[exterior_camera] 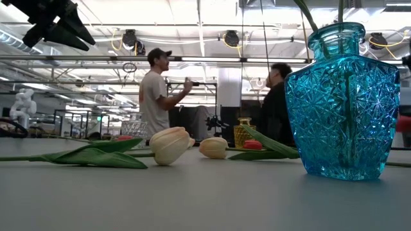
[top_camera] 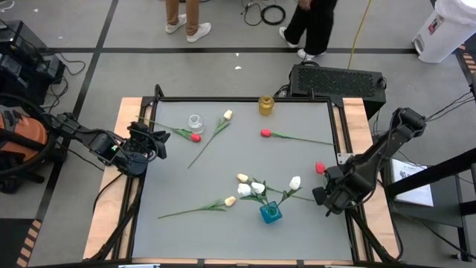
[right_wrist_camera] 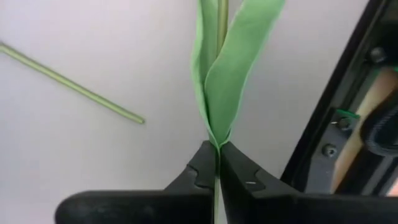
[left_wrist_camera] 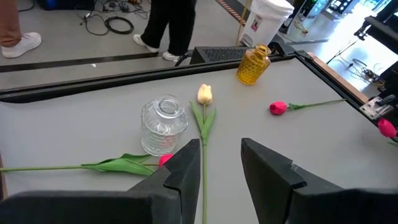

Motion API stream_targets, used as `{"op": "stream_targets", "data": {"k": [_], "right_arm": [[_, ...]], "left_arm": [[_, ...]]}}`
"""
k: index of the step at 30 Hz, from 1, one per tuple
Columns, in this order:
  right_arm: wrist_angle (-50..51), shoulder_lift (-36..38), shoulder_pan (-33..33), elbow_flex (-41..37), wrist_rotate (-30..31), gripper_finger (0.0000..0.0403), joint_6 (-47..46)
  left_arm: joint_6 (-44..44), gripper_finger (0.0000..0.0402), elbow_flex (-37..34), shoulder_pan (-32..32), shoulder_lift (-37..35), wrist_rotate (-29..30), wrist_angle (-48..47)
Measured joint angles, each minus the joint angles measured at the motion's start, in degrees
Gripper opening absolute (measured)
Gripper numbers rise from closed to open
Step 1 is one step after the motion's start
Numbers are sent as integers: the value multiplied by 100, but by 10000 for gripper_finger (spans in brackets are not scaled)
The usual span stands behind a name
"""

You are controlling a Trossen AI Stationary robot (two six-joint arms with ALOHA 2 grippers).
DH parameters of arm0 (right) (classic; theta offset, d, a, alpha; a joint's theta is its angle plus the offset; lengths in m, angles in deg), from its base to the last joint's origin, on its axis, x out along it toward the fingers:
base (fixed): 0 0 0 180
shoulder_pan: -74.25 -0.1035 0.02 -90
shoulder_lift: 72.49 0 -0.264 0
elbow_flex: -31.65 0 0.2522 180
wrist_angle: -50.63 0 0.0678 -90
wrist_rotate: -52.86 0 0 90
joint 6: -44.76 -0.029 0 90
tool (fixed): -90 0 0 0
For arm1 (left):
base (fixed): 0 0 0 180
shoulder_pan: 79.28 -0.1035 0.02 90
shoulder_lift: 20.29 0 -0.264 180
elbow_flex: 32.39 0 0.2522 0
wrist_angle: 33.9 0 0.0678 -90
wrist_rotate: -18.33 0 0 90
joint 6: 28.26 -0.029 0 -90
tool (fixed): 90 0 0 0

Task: Sort flowers into vase by color
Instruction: Put the bottom right red tulip into the transparent vase

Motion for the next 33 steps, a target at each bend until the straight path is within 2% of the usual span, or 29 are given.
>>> {"op": "stream_targets", "data": {"k": [9, 20, 24, 29, 33], "right_arm": [[1113, 0, -1, 948, 495, 0, 306], [2630, 0, 86, 2362, 1488, 0, 638], [2645, 13, 238, 2729, 1945, 0, 1128], [2648, 20, 561, 2991, 2089, 0, 1698], [2650, 20, 797, 3128, 2492, 0, 2169]], "left_arm": [[2, 123, 0, 0, 0, 2, 0], [4, 123, 0, 0, 0, 2, 27], [4, 123, 0, 0, 0, 2, 59], [2, 123, 0, 0, 0, 2, 110], [2, 123, 0, 0, 0, 2, 161]]}}
